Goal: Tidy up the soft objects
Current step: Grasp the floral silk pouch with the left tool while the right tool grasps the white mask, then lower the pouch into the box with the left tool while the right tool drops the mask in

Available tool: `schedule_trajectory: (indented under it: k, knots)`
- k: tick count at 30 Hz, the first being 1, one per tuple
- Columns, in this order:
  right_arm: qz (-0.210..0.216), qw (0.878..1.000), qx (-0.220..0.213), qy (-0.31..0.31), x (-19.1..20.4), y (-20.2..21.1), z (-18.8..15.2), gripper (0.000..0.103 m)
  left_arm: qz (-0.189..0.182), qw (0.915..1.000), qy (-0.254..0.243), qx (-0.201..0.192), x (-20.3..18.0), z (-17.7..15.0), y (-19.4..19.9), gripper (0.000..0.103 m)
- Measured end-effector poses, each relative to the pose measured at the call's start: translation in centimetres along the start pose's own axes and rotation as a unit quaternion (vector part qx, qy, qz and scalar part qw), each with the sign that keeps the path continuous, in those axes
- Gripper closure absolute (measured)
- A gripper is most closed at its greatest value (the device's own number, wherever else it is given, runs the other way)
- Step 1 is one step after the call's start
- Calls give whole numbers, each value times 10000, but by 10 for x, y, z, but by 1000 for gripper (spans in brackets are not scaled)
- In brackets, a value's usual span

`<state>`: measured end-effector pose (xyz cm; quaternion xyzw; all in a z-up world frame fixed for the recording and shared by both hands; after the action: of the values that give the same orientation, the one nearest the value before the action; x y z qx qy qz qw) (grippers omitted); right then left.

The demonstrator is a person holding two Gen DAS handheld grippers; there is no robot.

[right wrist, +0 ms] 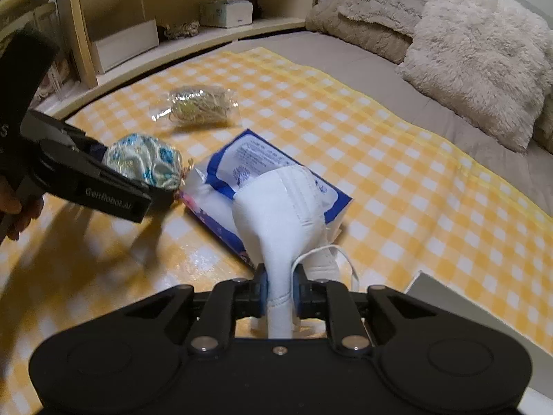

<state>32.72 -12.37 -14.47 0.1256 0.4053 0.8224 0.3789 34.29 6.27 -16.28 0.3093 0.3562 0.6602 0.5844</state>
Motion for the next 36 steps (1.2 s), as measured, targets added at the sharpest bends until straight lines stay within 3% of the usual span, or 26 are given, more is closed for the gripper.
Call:
schedule_trajectory:
  k: [9,18,29,36]
  knots:
    - [81,9984,-353,-432,-8,42,4,88,-137,9991,217,-336,9,0,43,33]
    - [-52,9932,-793,-857,-21,101,-4,88,-590,9944,447,-755,-5,-1,98,33]
    - [-292,9812,-1246,-1442,-43,171,-30,88,-1255,9846,310,-1176,-49,-8,144,33]
    - [-637,9726,-1276,-1834,-68,200,-59,88,-1673,9789,49,-1171,-90,-12,152,33]
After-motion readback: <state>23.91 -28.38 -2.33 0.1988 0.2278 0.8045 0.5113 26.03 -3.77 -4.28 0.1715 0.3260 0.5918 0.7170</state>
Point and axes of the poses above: each gripper's, at about its wrist camera, not at the fingertips, and y roughly against the way its jaws point, x to its left, z to its top, the point moved 2 cm from there along -y, roughly the way its jaws point, and after that the axes turned 10 degrees about y, right-handed, at the moved point
